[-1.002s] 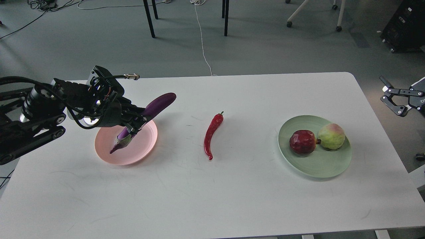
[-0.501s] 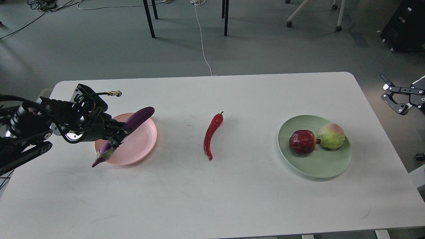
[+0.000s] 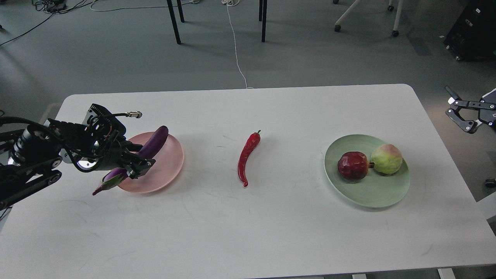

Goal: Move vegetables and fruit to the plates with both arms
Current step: 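Reach the left hand to the red chili pepper and grasp it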

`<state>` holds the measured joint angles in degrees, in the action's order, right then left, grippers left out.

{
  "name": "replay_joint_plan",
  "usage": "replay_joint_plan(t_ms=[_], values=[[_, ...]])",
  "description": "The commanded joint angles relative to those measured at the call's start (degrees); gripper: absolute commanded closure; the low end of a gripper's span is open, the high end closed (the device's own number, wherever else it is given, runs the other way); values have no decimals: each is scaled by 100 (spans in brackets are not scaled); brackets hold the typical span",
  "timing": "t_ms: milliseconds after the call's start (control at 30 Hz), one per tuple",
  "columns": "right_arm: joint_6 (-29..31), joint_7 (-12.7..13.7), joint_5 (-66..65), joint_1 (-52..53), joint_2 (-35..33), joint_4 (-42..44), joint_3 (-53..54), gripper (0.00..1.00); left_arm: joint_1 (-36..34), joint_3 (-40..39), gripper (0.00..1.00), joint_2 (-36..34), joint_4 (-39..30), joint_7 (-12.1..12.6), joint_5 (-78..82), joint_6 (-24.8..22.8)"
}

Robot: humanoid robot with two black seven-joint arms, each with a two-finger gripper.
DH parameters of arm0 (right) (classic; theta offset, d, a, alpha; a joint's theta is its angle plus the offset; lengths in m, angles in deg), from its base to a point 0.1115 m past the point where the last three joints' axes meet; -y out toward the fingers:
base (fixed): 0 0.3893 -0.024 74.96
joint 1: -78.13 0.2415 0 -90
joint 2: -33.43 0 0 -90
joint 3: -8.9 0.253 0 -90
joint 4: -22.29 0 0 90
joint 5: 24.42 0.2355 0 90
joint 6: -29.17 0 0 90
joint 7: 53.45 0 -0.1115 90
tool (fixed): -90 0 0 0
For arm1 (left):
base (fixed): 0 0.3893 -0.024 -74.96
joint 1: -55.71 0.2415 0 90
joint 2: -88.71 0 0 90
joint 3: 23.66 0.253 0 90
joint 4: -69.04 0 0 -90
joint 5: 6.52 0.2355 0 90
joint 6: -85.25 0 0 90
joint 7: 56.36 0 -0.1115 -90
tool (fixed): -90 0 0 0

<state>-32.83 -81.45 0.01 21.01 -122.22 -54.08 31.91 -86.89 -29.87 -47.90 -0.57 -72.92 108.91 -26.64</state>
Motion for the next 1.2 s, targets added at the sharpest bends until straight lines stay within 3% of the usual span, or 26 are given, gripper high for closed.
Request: replay_joint_plan(t_ms=[0,200,401,668,901,1169], values=[[0,0,0,-9,-27,8,-6,1,-128,-83,32,29,-43,-14,-38,0],[0,0,9,-184,-167,52,-24,0,-830,-92,31,458,-307,-23,-327,0],[0,0,9,-378,-352,70,-24,1,-1174,-109,31,1644,-211,65,-433,149],[0,0,0,-466,-440,175,-33,1,-1192,-39,31,2902,526,478,-372,123],[0,0,0,-466,-431,158,-24,1,-1095,5,31,3605,1643,496,-337,123],[0,0,0,-466,-440,140,-15,1,-990,549,31,3817,2013,504,-337,219]])
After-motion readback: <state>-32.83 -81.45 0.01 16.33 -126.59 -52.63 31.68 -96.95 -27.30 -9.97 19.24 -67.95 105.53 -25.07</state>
